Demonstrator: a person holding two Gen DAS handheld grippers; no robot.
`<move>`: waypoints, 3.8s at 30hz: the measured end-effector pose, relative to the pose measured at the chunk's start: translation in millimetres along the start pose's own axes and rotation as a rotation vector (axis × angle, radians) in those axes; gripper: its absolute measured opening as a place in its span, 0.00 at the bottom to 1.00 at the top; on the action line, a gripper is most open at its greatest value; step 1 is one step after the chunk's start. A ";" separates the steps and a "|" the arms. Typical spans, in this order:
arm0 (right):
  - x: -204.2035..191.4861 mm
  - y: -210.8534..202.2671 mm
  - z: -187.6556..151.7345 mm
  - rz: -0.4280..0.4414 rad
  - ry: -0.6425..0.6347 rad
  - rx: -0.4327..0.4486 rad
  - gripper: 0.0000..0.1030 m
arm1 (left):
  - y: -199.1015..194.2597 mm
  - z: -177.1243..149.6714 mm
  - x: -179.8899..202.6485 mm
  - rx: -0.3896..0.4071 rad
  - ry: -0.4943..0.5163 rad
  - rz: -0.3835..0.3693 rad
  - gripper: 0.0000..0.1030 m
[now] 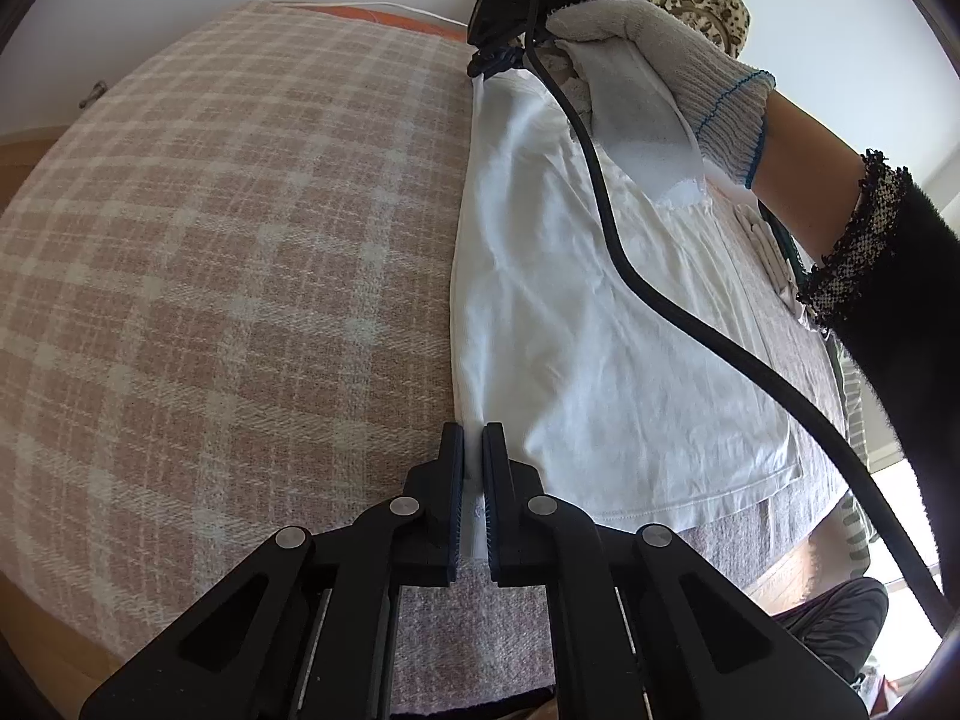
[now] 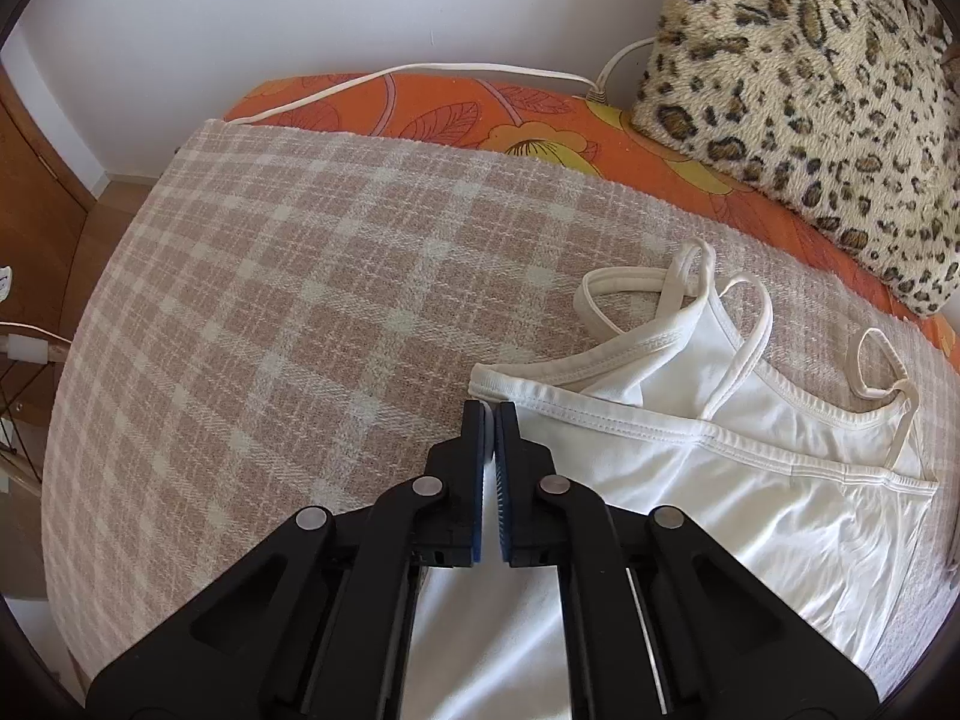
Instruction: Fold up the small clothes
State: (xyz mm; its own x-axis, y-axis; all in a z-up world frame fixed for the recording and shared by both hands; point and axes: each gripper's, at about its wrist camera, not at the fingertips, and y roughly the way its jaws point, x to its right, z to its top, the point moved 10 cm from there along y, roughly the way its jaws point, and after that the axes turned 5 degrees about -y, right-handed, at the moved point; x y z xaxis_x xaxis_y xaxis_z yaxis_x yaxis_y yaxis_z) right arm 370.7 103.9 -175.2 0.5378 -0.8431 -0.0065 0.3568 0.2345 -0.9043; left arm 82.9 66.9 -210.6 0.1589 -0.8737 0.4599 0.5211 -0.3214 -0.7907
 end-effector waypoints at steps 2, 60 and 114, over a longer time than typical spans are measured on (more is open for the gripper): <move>2.1 -11.4 1.3 0.018 0.007 0.026 0.04 | -5.8 3.3 1.9 0.024 0.006 -0.004 0.04; 180.0 -114.9 -82.6 0.087 0.194 0.158 0.42 | -21.6 -42.1 124.0 -0.052 0.456 -0.155 0.36; 41.4 -173.3 -339.4 0.149 -0.116 -0.054 0.05 | -9.8 3.4 86.7 0.034 0.378 0.016 0.36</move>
State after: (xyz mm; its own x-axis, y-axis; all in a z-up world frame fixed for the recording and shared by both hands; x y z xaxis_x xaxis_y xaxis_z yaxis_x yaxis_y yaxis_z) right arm 71.8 -136.0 -163.7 0.6671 -0.7387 -0.0961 0.2263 0.3238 -0.9187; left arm 94.4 -4.5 -161.5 -0.1498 -0.9536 0.2611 0.5492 -0.2999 -0.7800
